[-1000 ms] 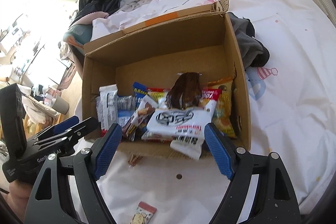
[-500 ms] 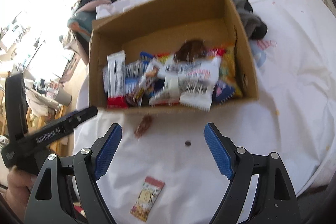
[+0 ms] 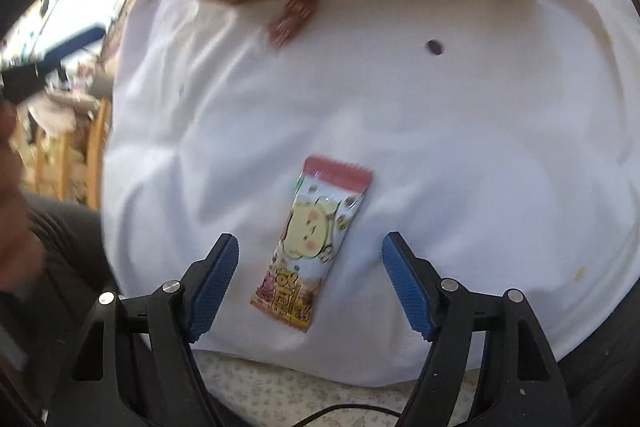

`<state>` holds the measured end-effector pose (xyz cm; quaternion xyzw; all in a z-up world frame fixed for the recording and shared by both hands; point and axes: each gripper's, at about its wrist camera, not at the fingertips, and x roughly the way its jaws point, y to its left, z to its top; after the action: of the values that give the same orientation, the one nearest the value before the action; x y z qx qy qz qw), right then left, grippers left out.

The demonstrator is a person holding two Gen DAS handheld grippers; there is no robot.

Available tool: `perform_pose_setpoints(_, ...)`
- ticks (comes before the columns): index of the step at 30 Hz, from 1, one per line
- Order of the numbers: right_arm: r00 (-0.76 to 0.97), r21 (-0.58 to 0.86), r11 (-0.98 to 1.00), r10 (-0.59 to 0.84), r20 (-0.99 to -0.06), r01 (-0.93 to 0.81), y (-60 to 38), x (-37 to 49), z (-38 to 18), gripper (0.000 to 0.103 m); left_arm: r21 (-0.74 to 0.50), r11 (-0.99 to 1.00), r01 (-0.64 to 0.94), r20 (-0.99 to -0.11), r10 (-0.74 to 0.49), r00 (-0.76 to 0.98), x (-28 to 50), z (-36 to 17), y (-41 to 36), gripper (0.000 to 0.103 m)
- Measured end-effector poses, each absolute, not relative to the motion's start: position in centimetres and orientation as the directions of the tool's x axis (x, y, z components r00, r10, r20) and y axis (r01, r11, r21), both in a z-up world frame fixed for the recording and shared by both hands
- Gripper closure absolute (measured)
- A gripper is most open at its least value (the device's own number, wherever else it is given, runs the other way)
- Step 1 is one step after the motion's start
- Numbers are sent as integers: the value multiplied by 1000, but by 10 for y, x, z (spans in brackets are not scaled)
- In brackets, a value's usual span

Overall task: Organize snacks
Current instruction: 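Grasp the small brown candy with left tool while right tool grasps cartoon candy bag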

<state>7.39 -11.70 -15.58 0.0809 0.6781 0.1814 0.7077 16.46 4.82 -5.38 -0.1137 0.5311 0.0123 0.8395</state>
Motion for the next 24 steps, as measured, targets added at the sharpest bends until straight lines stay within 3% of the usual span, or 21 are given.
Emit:
perform_pose_setpoints(3,29,279,937,292,-956,-211,-103,70,-160,34,-181,972,-149,-894,-100,436,164,-54,48,28)
perform_pose_setpoints(6,61,222,944,243,-968,-243,-99,70,-159,54,-171,976,-133,-895,-97,435,164,-53,45,28)
perform_pose_setpoints(8,91,187,950,216,-972,-250,-103,73,-158,74,-168,977,-130,-897,-97,431,164,-53,44,28)
perform_pose_setpoints(24,224,251,965,263,-938,-81,-166,94,-132,76,-105,994,-9,-942,-96,321,176,-94,1,28)
